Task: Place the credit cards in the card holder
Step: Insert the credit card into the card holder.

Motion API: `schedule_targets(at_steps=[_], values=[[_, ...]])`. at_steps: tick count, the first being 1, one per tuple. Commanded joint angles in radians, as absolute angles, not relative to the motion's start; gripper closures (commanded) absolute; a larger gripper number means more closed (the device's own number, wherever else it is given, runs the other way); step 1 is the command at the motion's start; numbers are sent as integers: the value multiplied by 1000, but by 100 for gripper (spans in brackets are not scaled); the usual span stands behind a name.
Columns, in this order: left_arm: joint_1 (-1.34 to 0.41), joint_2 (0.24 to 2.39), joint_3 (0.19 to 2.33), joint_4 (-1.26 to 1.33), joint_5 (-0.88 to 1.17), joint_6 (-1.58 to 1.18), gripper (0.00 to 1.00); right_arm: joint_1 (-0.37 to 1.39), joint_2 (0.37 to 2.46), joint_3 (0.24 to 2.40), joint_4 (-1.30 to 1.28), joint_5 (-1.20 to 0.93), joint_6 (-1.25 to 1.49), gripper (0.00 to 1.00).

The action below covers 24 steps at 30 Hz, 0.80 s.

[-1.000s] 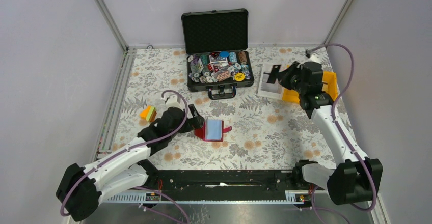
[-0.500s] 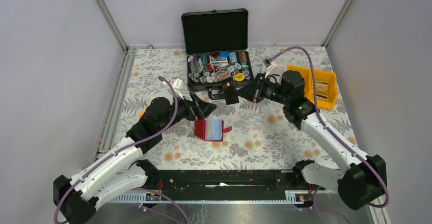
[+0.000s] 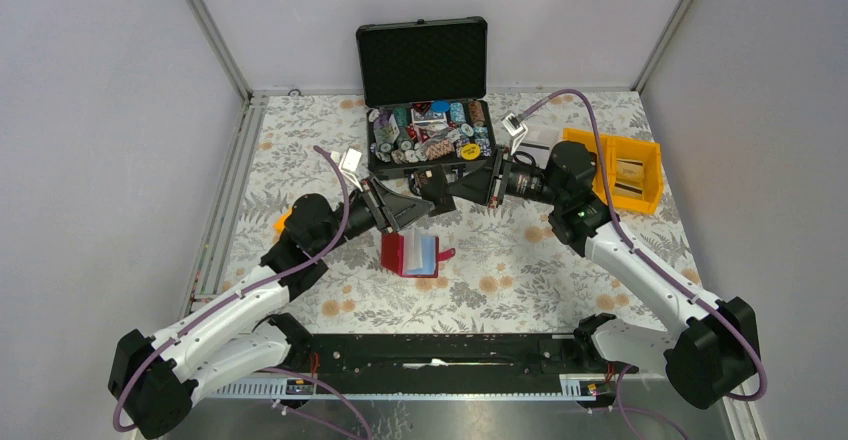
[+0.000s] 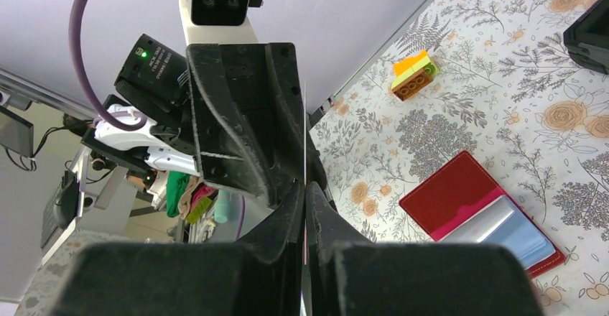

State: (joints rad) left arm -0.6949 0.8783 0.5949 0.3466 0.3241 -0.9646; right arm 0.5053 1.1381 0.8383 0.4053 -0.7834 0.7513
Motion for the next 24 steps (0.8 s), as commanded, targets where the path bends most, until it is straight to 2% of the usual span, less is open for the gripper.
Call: schedule_targets(at_steps=[1, 5, 7, 8, 10, 11, 14, 17, 24], values=[[-687, 867, 582, 466, 351, -1006, 70, 516, 1146, 848, 464, -823, 767, 100], [-683, 870, 575, 473, 349, -1008, 85, 515, 1157, 845, 450, -829, 761, 100], [-683, 871, 572, 477, 348, -1006, 97, 515, 1157, 848, 400, -794, 736, 99], [-682, 871, 568, 474, 343, -1005, 100, 515, 1158, 855, 345, -756, 712, 89], [-681, 869, 562, 451, 324, -994, 100, 516, 1165, 871, 212, -634, 659, 59], [-680, 869, 560, 427, 309, -984, 100, 516, 1172, 876, 140, -552, 636, 48], [-677, 866, 562, 328, 249, -945, 100, 515, 1189, 826, 35, -330, 610, 27], [-675, 856, 563, 227, 197, -907, 100, 522, 1212, 753, 51, -261, 648, 22], [-671, 879, 569, 114, 157, -871, 100, 590, 1304, 713, 39, -158, 672, 24]])
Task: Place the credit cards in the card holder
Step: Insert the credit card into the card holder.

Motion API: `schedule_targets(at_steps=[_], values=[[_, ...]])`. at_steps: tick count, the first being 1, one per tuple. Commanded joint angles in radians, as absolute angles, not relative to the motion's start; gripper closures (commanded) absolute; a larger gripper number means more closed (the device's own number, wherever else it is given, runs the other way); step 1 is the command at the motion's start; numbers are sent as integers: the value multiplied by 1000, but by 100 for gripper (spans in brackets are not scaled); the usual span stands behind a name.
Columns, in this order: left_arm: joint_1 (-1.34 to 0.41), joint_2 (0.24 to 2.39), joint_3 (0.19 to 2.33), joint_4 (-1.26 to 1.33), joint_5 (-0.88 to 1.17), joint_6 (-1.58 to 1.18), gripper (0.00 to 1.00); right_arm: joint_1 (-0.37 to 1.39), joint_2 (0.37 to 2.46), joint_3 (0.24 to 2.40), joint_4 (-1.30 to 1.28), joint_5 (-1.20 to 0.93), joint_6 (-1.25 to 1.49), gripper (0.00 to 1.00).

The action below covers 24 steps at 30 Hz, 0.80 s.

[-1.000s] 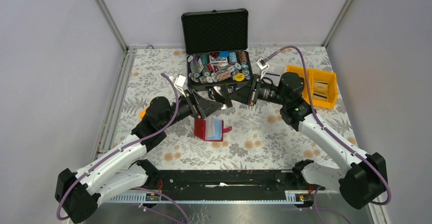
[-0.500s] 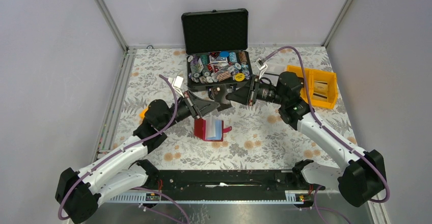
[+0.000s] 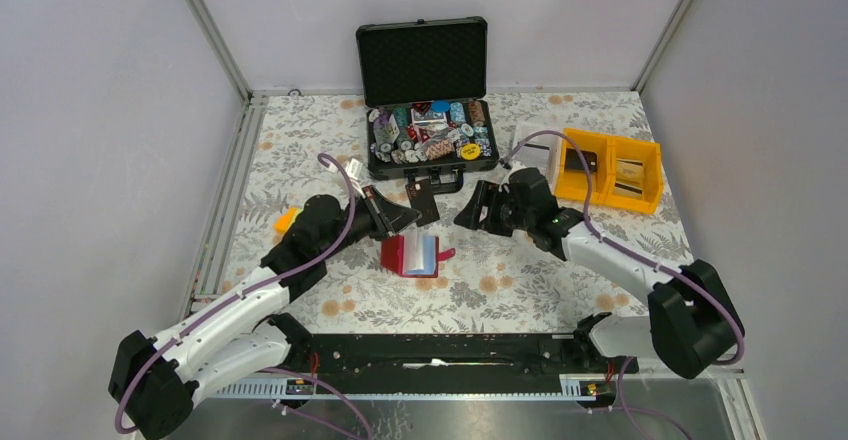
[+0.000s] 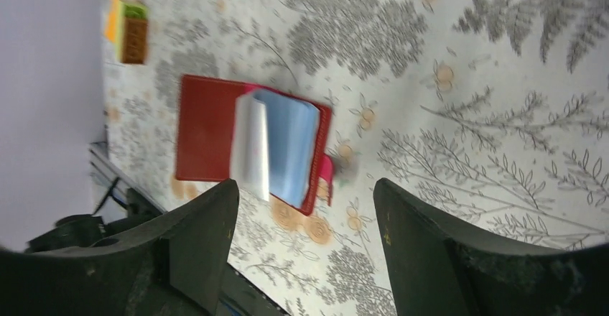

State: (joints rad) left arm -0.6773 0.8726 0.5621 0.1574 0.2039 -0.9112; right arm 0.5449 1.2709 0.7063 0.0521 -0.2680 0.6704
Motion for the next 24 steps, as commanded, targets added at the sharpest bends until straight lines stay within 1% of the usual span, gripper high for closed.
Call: schedule_targets(at_steps=[1, 5, 9, 15, 24], values=[[-669, 886, 568, 105, 153, -877, 100, 599, 1322, 719, 42, -165, 669, 27], [-641, 896, 555, 87, 140, -907, 100, 629, 1385, 723, 122, -245, 694, 39], [-589, 900, 574, 59, 171, -894, 100, 669, 1430, 737, 171, -253, 693, 43], [-505, 874, 584, 12, 211, -858, 100, 692, 1533, 784, 233, -296, 683, 54], [-432, 842, 571, -32, 252, -836, 100, 707, 1683, 874, 295, -345, 679, 61]])
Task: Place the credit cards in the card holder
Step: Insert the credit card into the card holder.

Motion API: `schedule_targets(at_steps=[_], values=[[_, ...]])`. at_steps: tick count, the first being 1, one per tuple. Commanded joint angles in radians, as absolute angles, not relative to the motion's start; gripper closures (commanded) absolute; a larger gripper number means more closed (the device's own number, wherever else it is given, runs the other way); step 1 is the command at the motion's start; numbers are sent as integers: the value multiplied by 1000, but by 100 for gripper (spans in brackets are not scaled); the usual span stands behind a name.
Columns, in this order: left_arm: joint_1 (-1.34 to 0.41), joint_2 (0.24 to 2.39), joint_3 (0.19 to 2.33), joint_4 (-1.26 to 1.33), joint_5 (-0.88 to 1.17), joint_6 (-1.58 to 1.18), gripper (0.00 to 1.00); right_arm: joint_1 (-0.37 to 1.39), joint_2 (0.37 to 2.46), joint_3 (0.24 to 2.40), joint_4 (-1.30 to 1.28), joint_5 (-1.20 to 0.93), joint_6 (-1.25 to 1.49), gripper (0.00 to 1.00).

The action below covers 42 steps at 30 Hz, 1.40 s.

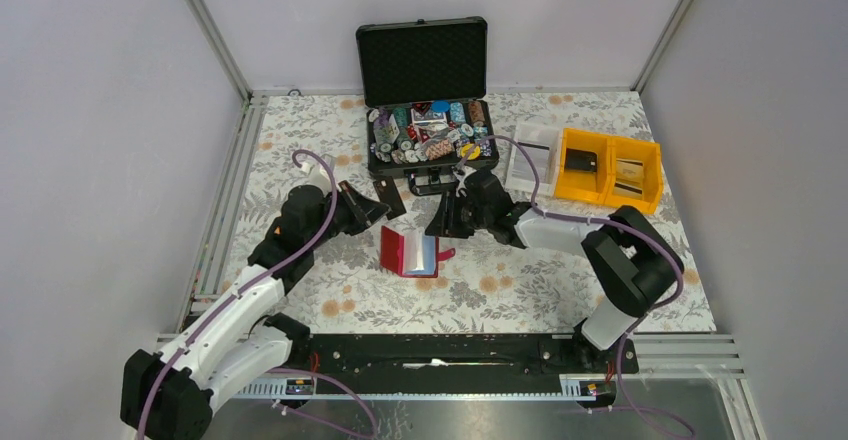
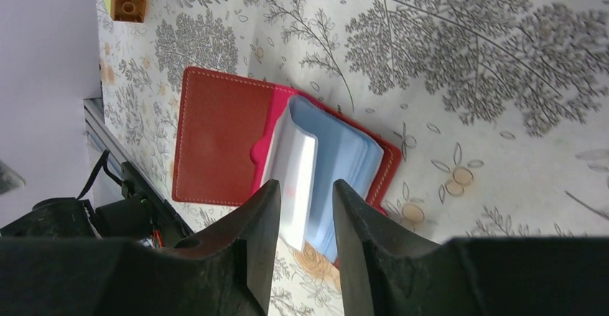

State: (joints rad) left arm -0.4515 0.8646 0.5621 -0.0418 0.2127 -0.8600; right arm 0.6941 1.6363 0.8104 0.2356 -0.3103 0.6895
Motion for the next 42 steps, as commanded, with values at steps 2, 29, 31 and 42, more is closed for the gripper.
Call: schedule_targets(at_steps=[2, 29, 31, 42], values=[[-426, 841, 569, -32, 259, -836, 100, 709, 1708, 888, 297, -350, 678, 61], [-396, 791, 532, -55, 297, -786, 100, 771, 1838, 998, 364, -477, 719, 65], [-389, 779, 531, -69, 292, -782, 100, 784, 1853, 1017, 366, -477, 725, 66], [-374, 658, 430, -5, 367, -757, 100, 824, 1955, 1116, 352, -440, 763, 60]])
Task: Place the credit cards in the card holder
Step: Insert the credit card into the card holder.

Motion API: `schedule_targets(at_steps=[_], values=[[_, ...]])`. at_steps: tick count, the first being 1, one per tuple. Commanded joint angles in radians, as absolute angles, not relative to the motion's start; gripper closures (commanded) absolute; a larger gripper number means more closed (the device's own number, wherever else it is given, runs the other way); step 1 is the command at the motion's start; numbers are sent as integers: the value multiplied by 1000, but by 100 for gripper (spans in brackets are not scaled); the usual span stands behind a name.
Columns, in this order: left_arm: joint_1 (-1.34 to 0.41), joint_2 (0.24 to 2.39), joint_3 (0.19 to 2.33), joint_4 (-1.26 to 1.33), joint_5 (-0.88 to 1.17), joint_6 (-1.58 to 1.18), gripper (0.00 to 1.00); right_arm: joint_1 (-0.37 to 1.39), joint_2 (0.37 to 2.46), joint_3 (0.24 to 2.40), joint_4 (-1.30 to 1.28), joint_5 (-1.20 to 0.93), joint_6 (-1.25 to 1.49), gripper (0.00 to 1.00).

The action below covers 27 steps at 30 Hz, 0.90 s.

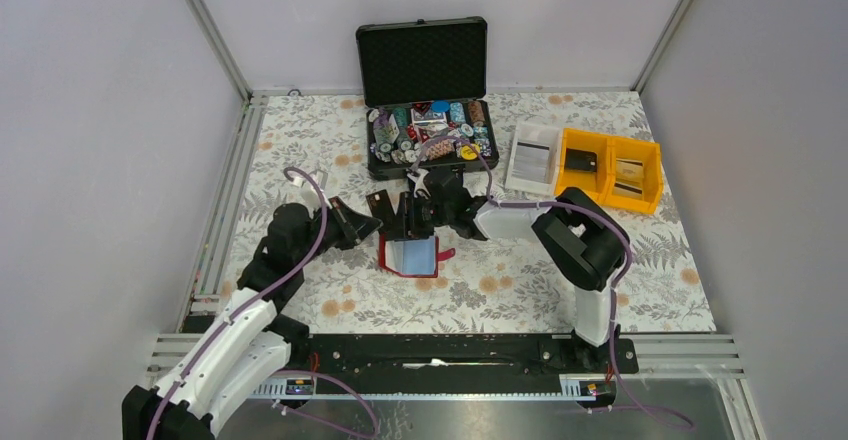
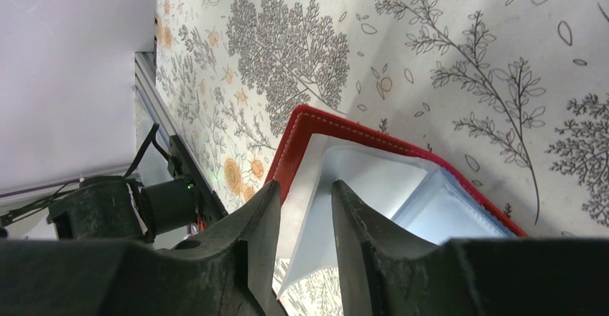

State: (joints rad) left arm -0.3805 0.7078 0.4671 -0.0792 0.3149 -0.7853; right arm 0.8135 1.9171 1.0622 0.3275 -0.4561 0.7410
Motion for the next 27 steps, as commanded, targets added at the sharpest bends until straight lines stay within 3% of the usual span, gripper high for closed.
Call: schedule_targets(at_steps=[1, 12, 27], values=[[-374, 646, 416, -4, 374, -751, 100, 827, 1962, 1121, 348, -435, 765, 59], [-376, 484, 270, 8, 421, -789, 100, 831, 2031, 1156, 325, -398, 807, 52], [-377, 653, 227, 2, 398, -829, 100, 831, 2073, 1210, 280, -387, 804, 46]])
